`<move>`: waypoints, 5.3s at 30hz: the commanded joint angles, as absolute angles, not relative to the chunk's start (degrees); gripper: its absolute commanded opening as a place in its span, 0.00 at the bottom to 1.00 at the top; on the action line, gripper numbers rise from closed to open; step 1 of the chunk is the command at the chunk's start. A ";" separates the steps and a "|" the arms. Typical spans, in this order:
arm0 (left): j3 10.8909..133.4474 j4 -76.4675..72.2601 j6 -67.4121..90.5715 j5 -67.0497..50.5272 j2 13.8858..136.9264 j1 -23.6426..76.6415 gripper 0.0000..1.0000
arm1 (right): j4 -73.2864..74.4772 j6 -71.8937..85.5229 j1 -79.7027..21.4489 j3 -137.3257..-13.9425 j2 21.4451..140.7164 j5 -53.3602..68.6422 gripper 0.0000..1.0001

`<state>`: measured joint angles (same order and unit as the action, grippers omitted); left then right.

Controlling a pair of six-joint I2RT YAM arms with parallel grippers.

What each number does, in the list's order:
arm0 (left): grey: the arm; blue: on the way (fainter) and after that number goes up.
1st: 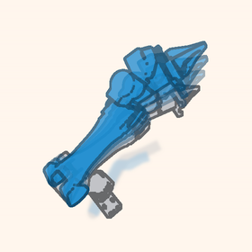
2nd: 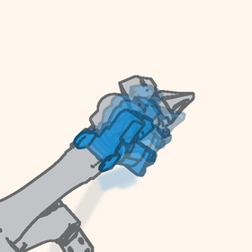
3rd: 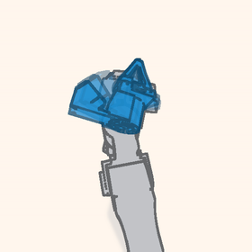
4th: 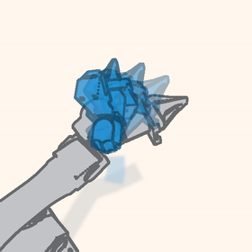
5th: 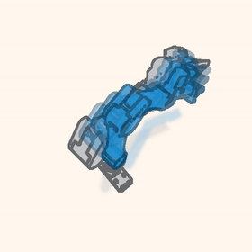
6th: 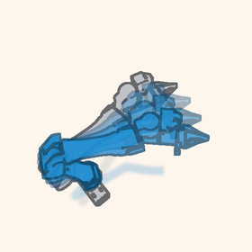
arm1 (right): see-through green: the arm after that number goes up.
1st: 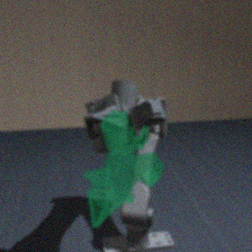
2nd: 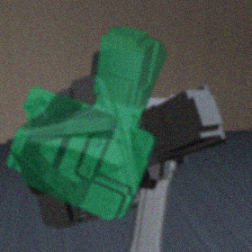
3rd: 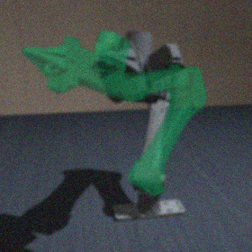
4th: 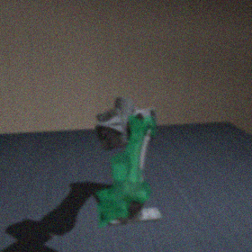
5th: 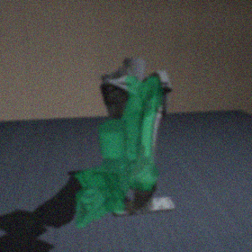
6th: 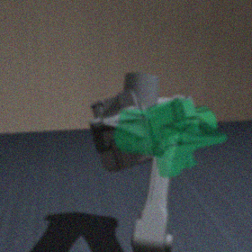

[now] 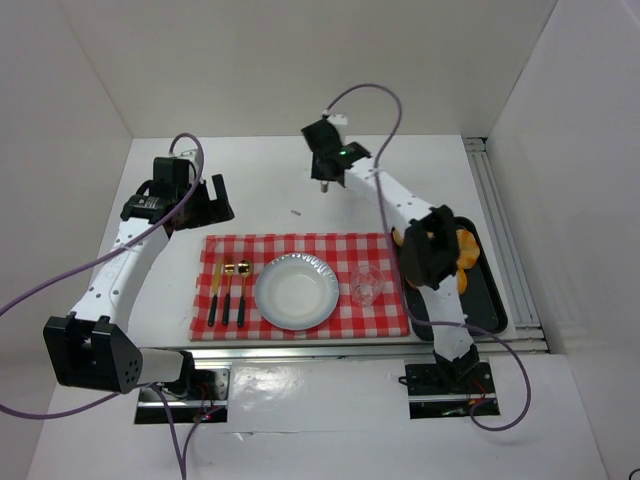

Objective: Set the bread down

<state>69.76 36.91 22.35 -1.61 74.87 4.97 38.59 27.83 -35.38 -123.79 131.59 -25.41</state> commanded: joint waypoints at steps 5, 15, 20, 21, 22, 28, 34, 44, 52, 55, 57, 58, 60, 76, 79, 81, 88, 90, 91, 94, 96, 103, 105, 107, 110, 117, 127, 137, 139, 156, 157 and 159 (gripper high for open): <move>71.10 36.30 20.92 -0.70 73.83 5.10 0.99 | 50.67 26.62 -28.13 -107.24 101.71 -21.53 0.36; 74.62 36.91 21.45 -1.23 76.99 5.62 0.99 | 75.32 43.24 -20.75 -93.80 78.59 -23.65 0.38; 76.20 37.44 21.45 -1.23 78.22 5.62 0.99 | 75.32 48.25 -13.91 -81.24 71.20 -16.62 0.38; 76.20 37.44 21.45 -1.75 78.83 5.62 0.99 | 74.80 48.25 -13.36 -79.99 70.50 -15.92 0.38; 76.20 37.44 21.45 -1.76 78.84 5.62 0.99 | 74.79 48.25 -13.36 -79.02 70.49 -15.91 0.38; 79.80 39.01 20.04 -6.77 81.65 9.83 0.99 | 74.79 47.02 -11.17 -78.49 72.15 -18.63 0.40; 83.06 40.52 18.98 -3.35 84.63 13.79 0.99 | 73.31 44.39 -6.51 -75.94 71.11 -17.23 0.42; 83.58 40.52 18.98 -1.67 85.78 16.08 0.99 | 64.87 38.76 -1.58 -76.46 72.86 -10.29 0.45; 82.53 40.52 19.51 -1.14 85.78 16.61 0.99 | 63.46 38.23 -1.05 -75.07 74.53 -10.28 0.47; 82.53 40.52 19.51 -0.53 85.78 16.61 0.99 | 63.98 38.23 -1.05 -74.53 74.53 -10.99 0.47; 82.00 40.52 19.51 -0.53 85.78 16.61 0.99 | 63.29 38.23 -0.45 -73.39 74.53 -10.99 0.48; 82.00 40.52 19.51 -0.53 85.78 16.61 0.99 | 62.59 38.23 -0.44 -73.39 74.53 -10.99 0.48; 82.00 40.52 19.51 -0.53 85.78 16.61 0.99 | 63.10 38.23 -0.44 -72.77 75.23 -10.99 0.48; 82.00 40.52 19.51 1.23 85.78 16.61 0.99 | 64.86 37.00 1.23 -76.71 74.71 -14.85 0.11; 82.00 40.52 19.51 1.23 85.78 16.61 0.99 | 66.35 36.22 1.23 -80.58 74.09 -15.38 0.03; 82.52 41.04 18.98 2.63 85.78 16.61 0.99 | 67.06 35.60 1.23 -84.09 74.09 -15.38 0.00; 84.11 41.04 18.98 3.96 85.78 16.61 0.99 | 68.99 34.45 -1.40 -89.73 76.29 -16.79 0.00; 84.11 41.04 19.68 4.48 85.78 16.61 0.99 | 68.99 34.45 -3.15 -90.69 76.81 -16.79 0.00; 84.63 41.04 19.69 5.09 85.78 16.61 0.99 | 68.99 33.76 -3.95 -92.10 77.34 -16.00 0.00; 85.33 42.09 20.92 6.32 85.78 16.61 0.99 | 68.47 32.53 -8.16 -95.96 79.35 -15.13 0.00; 85.95 42.80 22.41 6.85 86.48 15.92 0.99 | 67.86 31.91 -11.15 -97.99 80.59 -14.50 0.00; 87.80 46.23 28.90 8.88 87.01 10.73 0.99 | 60.39 27.87 -31.77 -102.57 85.07 -8.45 0.00; 87.80 46.85 30.49 10.71 85.44 8.88 0.99 | 57.93 26.11 -35.58 -101.96 85.78 -4.23 0.00; 87.28 47.37 31.72 13.97 84.38 8.35 0.99 | 57.22 23.83 -40.94 -101.43 87.09 -0.55 0.00; 87.28 47.37 32.26 13.97 82.97 6.25 0.99 | 58.61 22.41 -47.18 -100.20 87.71 0.78 0.00; 86.23 47.37 32.26 11.07 82.44 4.75 0.99 | 60.21 20.65 -55.36 -95.89 88.33 7.46 0.00; 83.85 47.37 32.26 9.93 80.68 4.22 0.99 | 62.75 21.18 -59.06 -92.64 89.82 5.02 0.11; 83.85 46.85 31.73 8.88 80.68 4.22 0.99 | 65.65 21.18 -58.54 -97.29 89.82 3.69 0.54; 83.85 46.85 31.73 8.88 80.68 4.22 0.99 | 66.44 21.18 -58.01 -97.82 89.82 1.51 0.54; 83.85 45.79 31.11 7.38 81.74 4.22 0.99 | 66.62 18.90 -53.34 -95.89 86.31 6.41 0.27; 83.85 45.79 31.11 7.38 81.74 4.22 0.99 | 66.62 18.29 -53.96 -95.37 86.31 7.37 0.27; 83.85 45.79 31.11 7.38 82.27 4.22 0.99 | 67.15 18.28 -54.57 -94.83 86.83 9.14 0.25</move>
